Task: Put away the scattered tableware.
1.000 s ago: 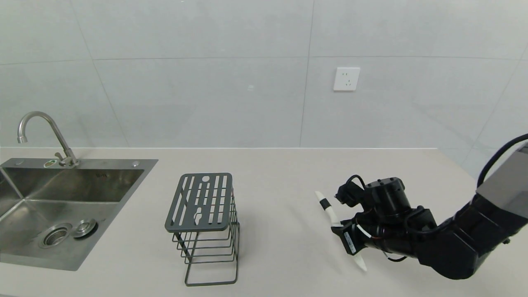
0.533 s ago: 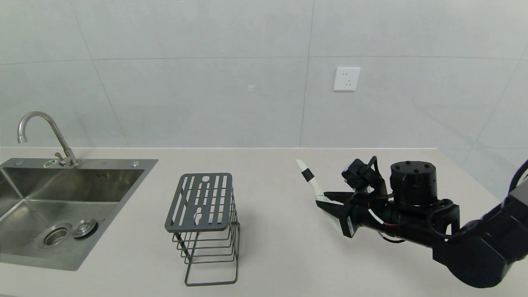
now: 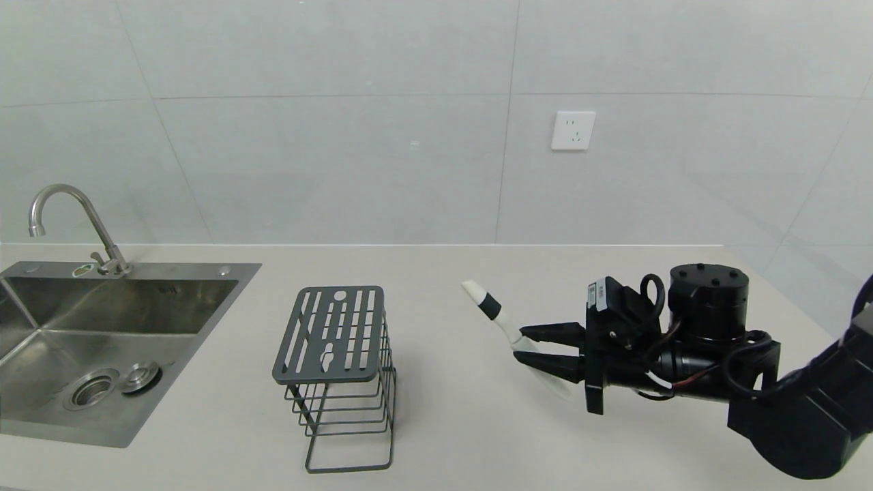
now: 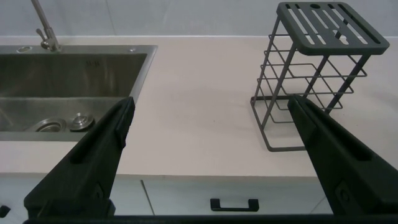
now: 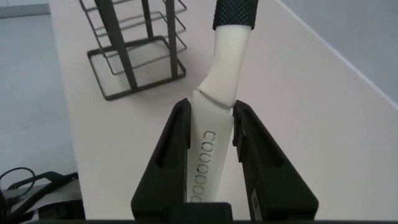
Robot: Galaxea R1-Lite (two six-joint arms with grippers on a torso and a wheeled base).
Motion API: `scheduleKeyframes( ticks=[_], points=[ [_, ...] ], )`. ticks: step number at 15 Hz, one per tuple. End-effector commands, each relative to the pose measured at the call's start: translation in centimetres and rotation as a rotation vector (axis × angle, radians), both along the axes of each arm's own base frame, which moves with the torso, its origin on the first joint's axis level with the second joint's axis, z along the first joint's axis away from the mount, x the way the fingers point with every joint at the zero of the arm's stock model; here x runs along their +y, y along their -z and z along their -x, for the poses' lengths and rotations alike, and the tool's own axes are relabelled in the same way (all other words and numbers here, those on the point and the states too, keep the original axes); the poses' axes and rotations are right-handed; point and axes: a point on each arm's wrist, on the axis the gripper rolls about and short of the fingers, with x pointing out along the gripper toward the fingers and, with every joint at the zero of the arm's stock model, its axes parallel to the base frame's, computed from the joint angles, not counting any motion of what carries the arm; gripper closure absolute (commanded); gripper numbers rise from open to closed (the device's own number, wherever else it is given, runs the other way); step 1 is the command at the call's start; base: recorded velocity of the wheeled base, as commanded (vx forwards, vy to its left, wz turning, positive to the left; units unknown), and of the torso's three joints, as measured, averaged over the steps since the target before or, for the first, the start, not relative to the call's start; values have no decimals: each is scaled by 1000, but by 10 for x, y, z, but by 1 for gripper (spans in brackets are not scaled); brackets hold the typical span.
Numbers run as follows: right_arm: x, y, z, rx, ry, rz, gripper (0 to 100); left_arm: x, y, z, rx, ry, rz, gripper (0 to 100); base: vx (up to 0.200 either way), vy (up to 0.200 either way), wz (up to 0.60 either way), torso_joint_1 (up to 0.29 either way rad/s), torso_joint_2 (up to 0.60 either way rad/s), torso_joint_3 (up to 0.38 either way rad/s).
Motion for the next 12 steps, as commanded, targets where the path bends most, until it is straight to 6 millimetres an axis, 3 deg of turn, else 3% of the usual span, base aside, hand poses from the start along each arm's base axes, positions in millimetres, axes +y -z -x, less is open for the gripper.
scheduleKeyframes(
  ticks=[1, 6, 12],
  points=[
    [-2, -1, 0, -6, -3, -2, 100, 0, 0, 0, 1, 1, 2, 0, 0, 0, 0, 0, 0, 0],
    [-6, -1, 23, 12, -25, 14, 100, 0, 0, 0, 1, 1, -2, 0, 0, 0, 0, 0, 0, 0],
    [-13, 0, 37, 23, -26, 24, 100, 0, -1, 0, -14, 16, -37, 0, 0, 0, 0, 0, 0, 0]
  ],
)
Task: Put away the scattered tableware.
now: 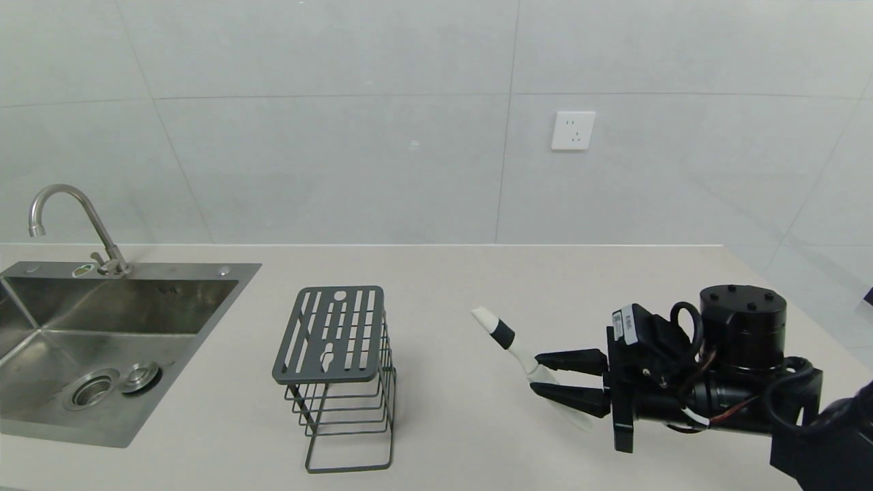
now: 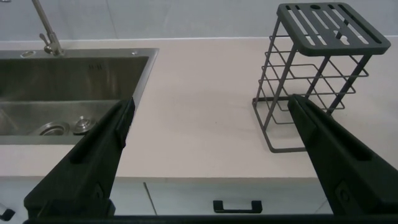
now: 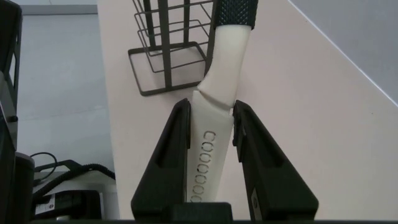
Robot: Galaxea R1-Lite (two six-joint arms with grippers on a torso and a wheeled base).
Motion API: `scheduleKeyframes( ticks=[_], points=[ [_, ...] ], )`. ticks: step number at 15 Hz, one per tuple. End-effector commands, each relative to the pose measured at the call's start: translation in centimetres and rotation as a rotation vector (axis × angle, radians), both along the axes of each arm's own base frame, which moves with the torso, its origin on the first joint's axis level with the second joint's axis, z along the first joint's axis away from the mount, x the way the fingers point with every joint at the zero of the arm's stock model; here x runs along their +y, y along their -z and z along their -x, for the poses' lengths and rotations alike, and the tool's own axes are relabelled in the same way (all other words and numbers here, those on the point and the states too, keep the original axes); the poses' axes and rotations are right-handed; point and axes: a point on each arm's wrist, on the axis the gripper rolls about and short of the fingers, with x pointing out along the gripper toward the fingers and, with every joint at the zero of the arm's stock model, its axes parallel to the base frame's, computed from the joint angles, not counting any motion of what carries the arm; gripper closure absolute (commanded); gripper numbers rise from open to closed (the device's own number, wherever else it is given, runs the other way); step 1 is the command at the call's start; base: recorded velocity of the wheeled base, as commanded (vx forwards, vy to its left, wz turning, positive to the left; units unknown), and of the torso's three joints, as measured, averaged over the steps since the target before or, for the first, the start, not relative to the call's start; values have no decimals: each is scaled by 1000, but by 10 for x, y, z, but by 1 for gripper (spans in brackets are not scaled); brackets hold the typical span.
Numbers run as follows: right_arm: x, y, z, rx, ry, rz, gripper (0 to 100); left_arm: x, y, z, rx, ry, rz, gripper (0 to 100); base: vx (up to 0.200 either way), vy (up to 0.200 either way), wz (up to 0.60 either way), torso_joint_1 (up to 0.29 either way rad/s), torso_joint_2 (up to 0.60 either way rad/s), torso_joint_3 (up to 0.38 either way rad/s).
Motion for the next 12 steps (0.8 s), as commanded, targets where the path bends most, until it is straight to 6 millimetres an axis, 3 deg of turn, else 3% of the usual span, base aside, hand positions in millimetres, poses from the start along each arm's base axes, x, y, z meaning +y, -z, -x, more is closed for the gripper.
scheduleKeyframes(
  ticks=[1, 2, 4, 7, 12],
  points=[
    [-2, -2, 6, -2, -4, -1, 100, 0, -5, 0, -39, 1, 11, 0, 0, 0, 0, 0, 0, 0],
    [-3, -6, 8, -12, -2, -6, 100, 0, -34, 8, -225, 15, 37, 0, 0, 0, 0, 0, 0, 0],
    [-3, -8, 9, -20, -4, -11, 100, -3, -58, 13, -265, 156, 40, 0, 0, 0, 0, 0, 0, 0],
    [-1, -8, 10, -17, -16, -10, 100, -5, -56, 6, -189, 285, 49, 0, 0, 0, 0, 0, 0, 0],
    [-4, -9, 19, -15, -16, -7, 100, -5, -81, -16, -84, 460, 58, 0, 0, 0, 0, 0, 0, 0]
  ],
)
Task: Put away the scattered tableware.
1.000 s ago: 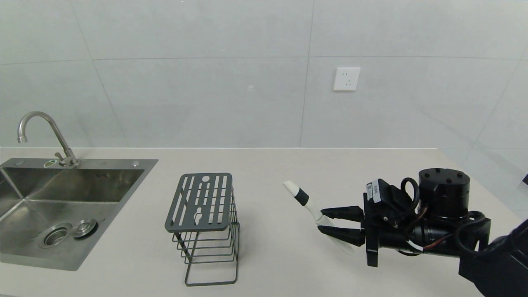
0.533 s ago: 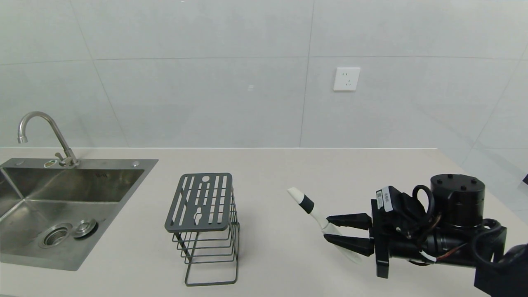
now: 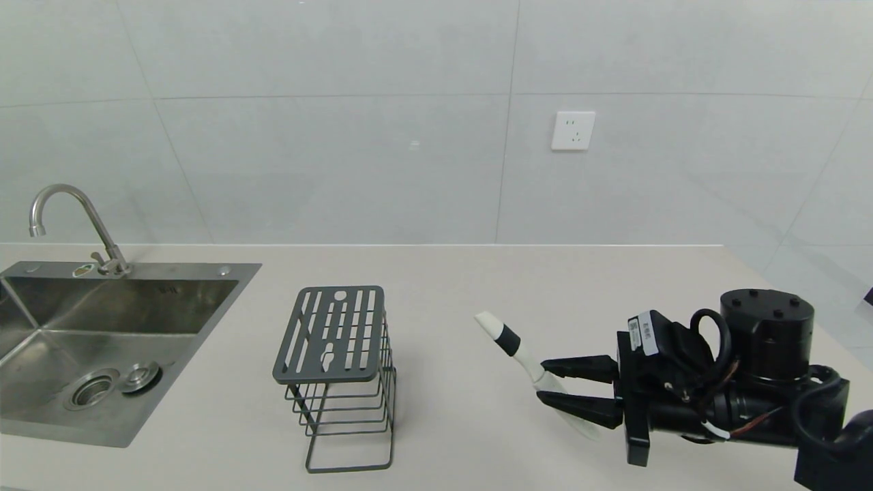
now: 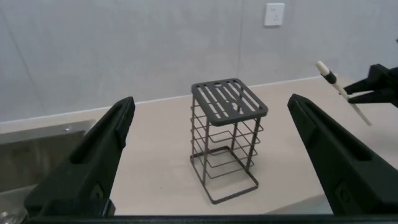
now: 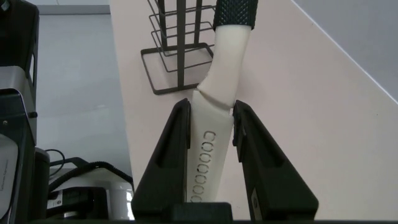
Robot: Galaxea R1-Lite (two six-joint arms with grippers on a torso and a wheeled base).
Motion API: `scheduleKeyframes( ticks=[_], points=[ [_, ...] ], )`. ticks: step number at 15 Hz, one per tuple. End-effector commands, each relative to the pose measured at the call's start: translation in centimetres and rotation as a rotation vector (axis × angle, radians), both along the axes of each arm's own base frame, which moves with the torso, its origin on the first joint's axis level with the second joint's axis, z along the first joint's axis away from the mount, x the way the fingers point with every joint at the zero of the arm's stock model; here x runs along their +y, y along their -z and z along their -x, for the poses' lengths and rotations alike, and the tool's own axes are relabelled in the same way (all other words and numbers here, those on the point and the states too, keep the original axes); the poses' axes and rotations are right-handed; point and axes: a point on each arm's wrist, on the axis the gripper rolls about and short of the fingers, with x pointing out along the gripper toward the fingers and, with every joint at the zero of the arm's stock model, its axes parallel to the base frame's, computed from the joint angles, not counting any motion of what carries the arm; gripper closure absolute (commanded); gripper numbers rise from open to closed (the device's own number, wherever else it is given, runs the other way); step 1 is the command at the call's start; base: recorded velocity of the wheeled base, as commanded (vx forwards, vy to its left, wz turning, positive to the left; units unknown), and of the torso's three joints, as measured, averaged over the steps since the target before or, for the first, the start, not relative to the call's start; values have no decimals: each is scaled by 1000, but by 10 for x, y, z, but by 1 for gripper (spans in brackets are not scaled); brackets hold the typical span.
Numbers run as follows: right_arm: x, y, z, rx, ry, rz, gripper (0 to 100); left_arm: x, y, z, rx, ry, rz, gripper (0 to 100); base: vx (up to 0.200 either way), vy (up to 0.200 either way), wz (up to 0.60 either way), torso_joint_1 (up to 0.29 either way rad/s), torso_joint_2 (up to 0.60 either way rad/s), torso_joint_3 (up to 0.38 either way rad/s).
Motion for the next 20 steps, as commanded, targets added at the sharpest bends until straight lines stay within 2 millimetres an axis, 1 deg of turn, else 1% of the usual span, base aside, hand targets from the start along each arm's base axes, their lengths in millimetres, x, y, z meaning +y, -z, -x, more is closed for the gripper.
scheduleKeyframes(
  ticks=[1, 2, 3, 5, 6, 7, 9, 10, 12, 14, 16, 17, 18, 20],
  points=[
    [-2, 0, 6, 4, -3, 3, 100, -3, -17, -24, 96, 132, -25, 0, 0, 0, 0, 0, 0, 0],
    [-2, -2, 7, -4, -5, -2, 100, -7, -25, -33, 108, 207, -33, 0, 0, 0, 0, 0, 0, 0],
    [-3, -3, 7, -10, -3, -4, 100, -9, -28, -40, 116, 240, -38, 0, 0, 0, 0, 0, 0, 0],
    [-4, -11, 10, -40, -5, -19, 100, -22, -38, -67, 132, 379, -56, 0, 0, 0, 0, 0, 0, 0],
    [-5, -14, 11, -48, -5, -24, 100, -25, -39, -74, 134, 407, -59, 0, 0, 0, 0, 0, 0, 0],
    [-5, -17, 12, -59, -4, -30, 100, -31, -42, -87, 136, 445, -64, 0, 0, 0, 0, 0, 0, 0],
    [-7, -24, 15, -88, -4, -45, 100, -47, -46, -116, 144, 523, -63, 0, 0, 0, 0, 0, 0, 0],
    [-7, -27, 17, -97, -4, -50, 100, -53, -46, -128, 169, 523, -53, 0, 0, 0, 0, 0, 0, 0],
    [-9, -30, 20, -113, -4, -54, 100, -60, -43, -144, 257, 537, 14, 0, 0, 0, 0, 0, 0, 0],
    [-12, -30, 25, -117, -2, -57, 100, -66, -44, -147, 305, 573, 67, 0, 0, 0, 0, 0, 0, 0],
    [-12, -33, 23, -140, 2, -73, 100, -73, -51, -152, 320, 606, 104, 0, 0, 0, 0, 0, 0, 0],
    [-12, -35, 23, -144, 4, -76, 100, -80, -56, -160, 318, 622, 106, 0, 0, 0, 0, 0, 0, 0],
    [-12, -35, 23, -144, 6, -75, 100, -91, -58, -171, 308, 648, 98, 0, 0, 0, 0, 0, 0, 0],
    [-13, -35, 22, -137, 12, -79, 100, -117, -54, -185, 282, 727, 94, 0, 0, 0, 0, 0, 0, 0]
  ],
)
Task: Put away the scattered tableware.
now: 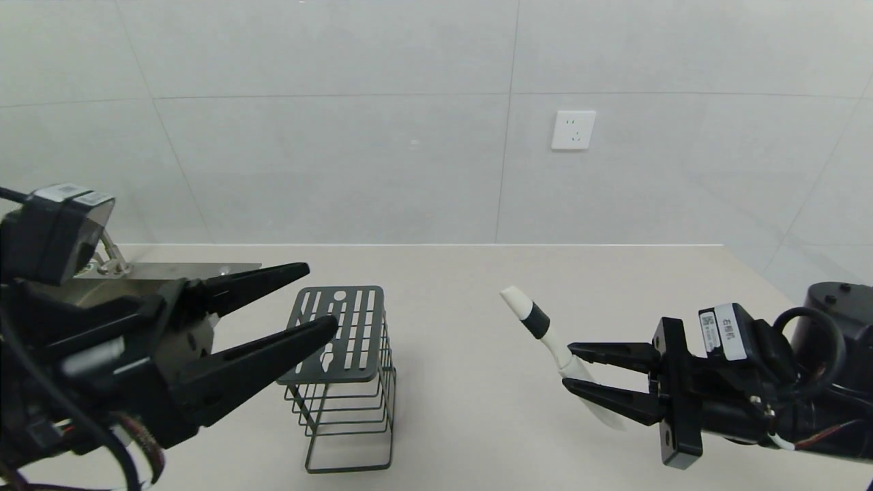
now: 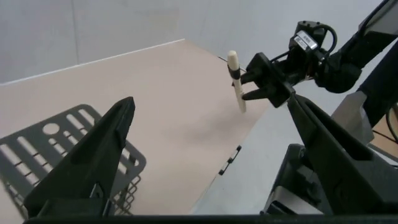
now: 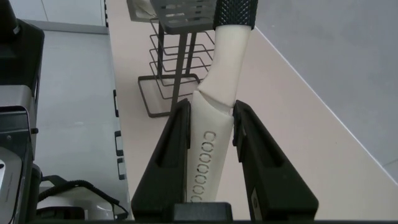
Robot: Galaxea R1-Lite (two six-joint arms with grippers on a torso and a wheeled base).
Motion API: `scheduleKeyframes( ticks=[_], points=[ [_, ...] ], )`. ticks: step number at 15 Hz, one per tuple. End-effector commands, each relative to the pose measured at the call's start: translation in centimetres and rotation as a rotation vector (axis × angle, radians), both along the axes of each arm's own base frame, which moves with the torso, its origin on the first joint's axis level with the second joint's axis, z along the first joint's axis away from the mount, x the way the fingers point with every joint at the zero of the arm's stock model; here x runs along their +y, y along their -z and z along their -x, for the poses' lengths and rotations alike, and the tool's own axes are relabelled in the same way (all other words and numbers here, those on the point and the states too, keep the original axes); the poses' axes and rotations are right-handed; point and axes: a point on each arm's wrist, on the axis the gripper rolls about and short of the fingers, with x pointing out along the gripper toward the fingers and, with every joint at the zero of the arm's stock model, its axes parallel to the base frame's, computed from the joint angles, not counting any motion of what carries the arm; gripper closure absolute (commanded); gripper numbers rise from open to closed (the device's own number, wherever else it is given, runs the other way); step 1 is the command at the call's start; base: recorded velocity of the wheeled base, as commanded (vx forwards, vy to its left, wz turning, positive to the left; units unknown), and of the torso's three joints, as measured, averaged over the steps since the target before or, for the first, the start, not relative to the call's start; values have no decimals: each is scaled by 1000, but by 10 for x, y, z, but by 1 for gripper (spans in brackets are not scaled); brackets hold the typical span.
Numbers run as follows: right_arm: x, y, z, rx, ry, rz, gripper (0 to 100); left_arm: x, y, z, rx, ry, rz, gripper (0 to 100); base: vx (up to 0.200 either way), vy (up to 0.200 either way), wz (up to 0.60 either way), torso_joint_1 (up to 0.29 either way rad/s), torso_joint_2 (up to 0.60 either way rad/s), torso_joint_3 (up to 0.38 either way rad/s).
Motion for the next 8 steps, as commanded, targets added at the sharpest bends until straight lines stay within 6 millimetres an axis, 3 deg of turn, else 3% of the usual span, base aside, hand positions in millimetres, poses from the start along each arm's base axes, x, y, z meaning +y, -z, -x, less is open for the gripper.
scheduleKeyframes(
  ticks=[1, 8],
  points=[
    [-2, 0, -1, -2, 11, -2, 100, -40, 16, -25, 15, 98, -18, 0, 0, 0, 0, 0, 0, 0],
    [-2, -4, -8, -14, 29, -26, 100, -93, 48, -56, -22, 101, 18, 0, 0, 0, 0, 0, 0, 0]
  ],
)
